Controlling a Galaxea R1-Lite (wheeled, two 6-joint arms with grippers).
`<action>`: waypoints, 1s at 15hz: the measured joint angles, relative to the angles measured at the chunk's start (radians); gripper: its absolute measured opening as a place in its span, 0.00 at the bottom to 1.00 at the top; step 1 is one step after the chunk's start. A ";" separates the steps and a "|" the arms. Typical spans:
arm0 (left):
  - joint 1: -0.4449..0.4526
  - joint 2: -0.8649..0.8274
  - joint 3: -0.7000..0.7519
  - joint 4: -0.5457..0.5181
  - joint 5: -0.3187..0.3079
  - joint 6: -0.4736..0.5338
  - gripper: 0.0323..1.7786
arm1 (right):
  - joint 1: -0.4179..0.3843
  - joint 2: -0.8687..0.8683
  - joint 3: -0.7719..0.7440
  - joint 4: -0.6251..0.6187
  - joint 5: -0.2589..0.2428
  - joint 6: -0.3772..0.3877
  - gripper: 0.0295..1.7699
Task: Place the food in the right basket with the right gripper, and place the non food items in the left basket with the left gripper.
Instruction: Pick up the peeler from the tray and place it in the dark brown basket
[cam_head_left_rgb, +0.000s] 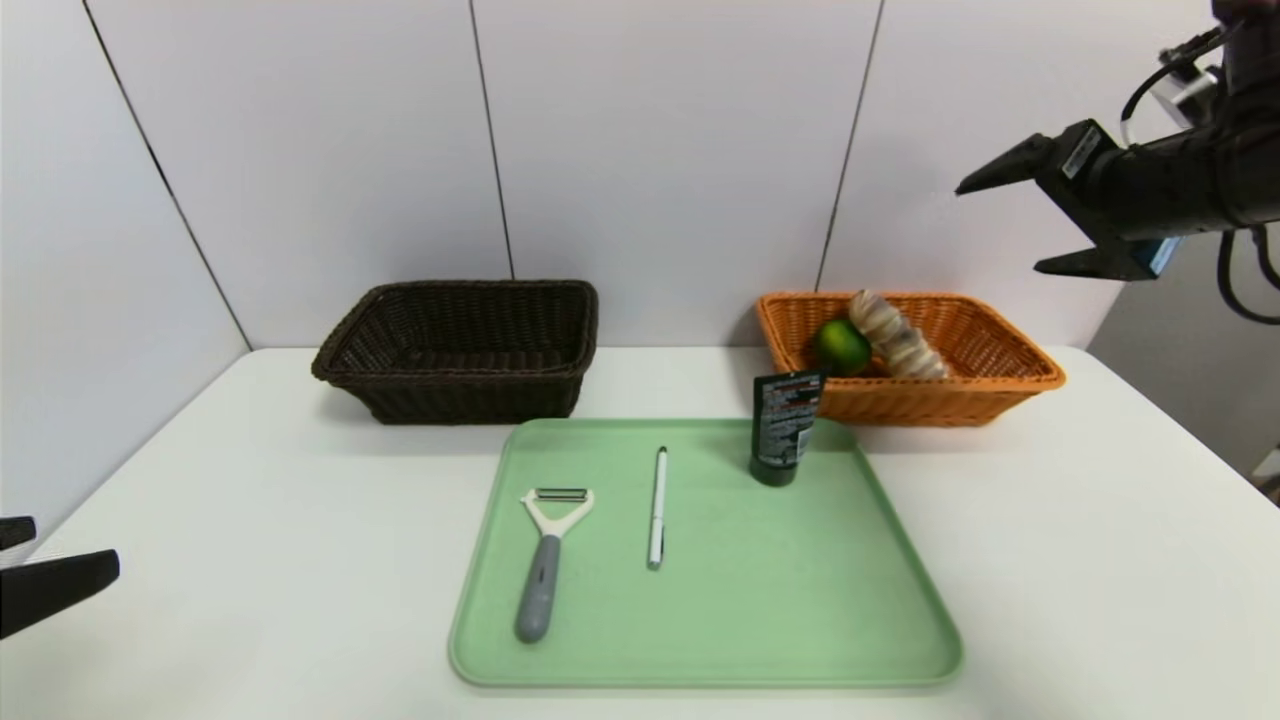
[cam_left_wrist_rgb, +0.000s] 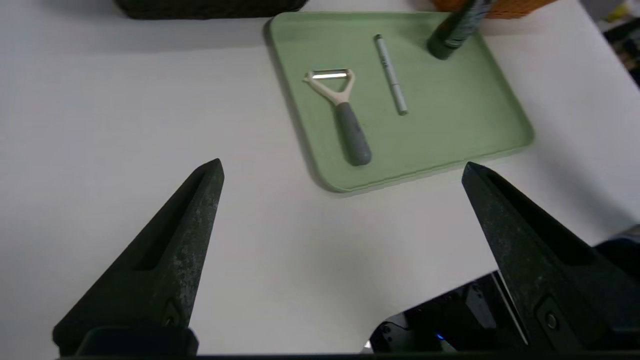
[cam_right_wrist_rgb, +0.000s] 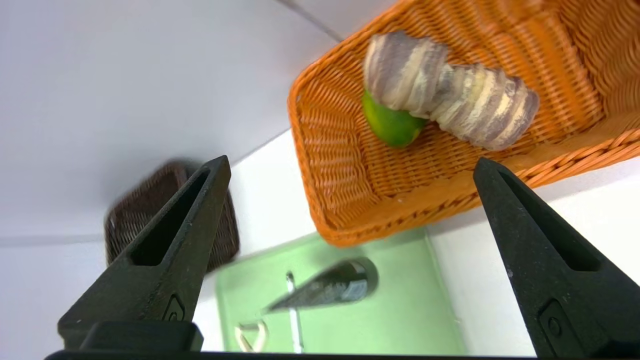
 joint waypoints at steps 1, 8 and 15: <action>0.000 -0.017 0.019 -0.034 -0.071 0.000 0.95 | 0.028 -0.037 0.015 -0.006 -0.004 -0.041 0.95; 0.001 -0.024 0.099 -0.209 -0.127 -0.008 0.95 | 0.112 -0.169 0.035 0.003 -0.184 -0.177 0.96; -0.123 0.173 -0.181 0.225 0.043 0.069 0.95 | 0.279 -0.289 0.019 0.397 -0.208 -0.405 0.96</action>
